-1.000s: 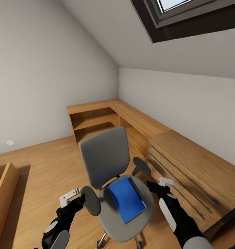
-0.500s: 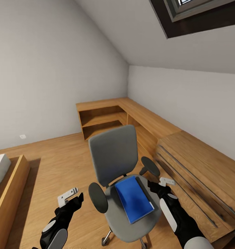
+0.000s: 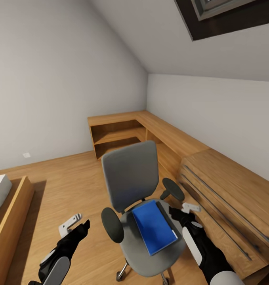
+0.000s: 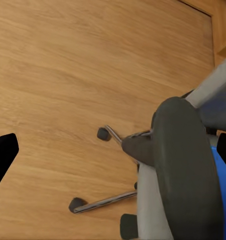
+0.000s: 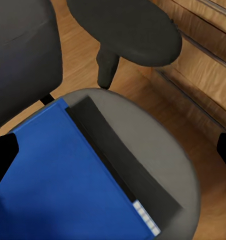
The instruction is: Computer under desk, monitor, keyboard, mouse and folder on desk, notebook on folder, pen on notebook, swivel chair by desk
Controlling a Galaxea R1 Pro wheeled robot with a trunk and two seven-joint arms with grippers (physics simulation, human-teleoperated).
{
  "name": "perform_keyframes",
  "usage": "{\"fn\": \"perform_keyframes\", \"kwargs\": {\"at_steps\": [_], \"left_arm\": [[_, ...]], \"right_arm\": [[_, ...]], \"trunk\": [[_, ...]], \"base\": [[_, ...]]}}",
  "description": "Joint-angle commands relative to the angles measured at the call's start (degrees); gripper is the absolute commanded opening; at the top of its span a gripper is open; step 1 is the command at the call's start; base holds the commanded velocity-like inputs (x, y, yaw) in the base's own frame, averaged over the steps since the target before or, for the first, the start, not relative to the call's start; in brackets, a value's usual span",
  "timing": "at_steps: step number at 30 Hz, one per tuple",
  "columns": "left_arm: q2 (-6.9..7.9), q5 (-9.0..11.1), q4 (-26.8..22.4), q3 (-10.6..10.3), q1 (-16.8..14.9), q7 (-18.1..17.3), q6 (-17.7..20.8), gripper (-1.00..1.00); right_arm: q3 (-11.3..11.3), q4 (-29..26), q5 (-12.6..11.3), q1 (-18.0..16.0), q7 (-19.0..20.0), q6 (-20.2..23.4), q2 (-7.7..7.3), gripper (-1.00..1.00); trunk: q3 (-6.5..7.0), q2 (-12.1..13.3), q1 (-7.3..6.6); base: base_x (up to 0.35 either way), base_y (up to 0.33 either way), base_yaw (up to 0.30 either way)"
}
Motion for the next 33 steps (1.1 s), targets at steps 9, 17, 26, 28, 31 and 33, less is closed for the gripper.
{"fn": "perform_keyframes", "kwargs": {"at_steps": [9, 17, 26, 28, 31, 33], "left_arm": [[0.06, 0.55, 0.02, 0.04, -0.05, 0.42, 0.24, 1.00], [0.06, 0.48, 0.09, 0.24, -0.04, 0.41, 0.24, 1.00], [0.06, 0.47, 0.01, 0.39, -0.09, 0.41, 0.24, 1.00], [0.06, 0.47, 0.01, 0.39, -0.07, 0.39, 0.24, 1.00], [0.06, 0.47, 0.01, 0.40, -0.05, 0.39, 0.24, 1.00], [0.06, 0.47, 0.00, 0.40, -0.05, 0.39, 0.24, 1.00]], "right_arm": [[0.17, -0.04, -0.42, -0.02, -0.31, 0.13, 0.01, 1.00], [0.12, 0.32, -0.26, -0.02, 1.74, -0.10, -0.35, 1.00], [0.70, 7.99, 0.64, -0.85, 5.72, -1.90, -0.26, 1.00], [0.75, 12.45, 0.83, -3.69, 6.00, -3.42, -0.22, 1.00], [0.77, 17.81, 0.91, -7.69, 6.24, -5.41, -0.16, 1.00], [0.72, 24.33, 0.89, -11.73, 6.76, -8.39, -0.26, 1.00]], "trunk": [[-1.70, -3.67, 1.99], [-3.13, -6.88, 3.74], [-4.75, -10.49, 5.72], [-5.11, -11.29, 6.16], [-5.65, -12.49, 6.82], [-6.01, -13.30, 7.26]], "base": [[0.000, 0.000, 0.248], [0.000, 0.000, 0.083], [0.000, 0.000, 0.005], [0.000, 0.000, 0.000], [0.000, 0.000, 0.000], [0.000, 0.000, 0.000]]}}
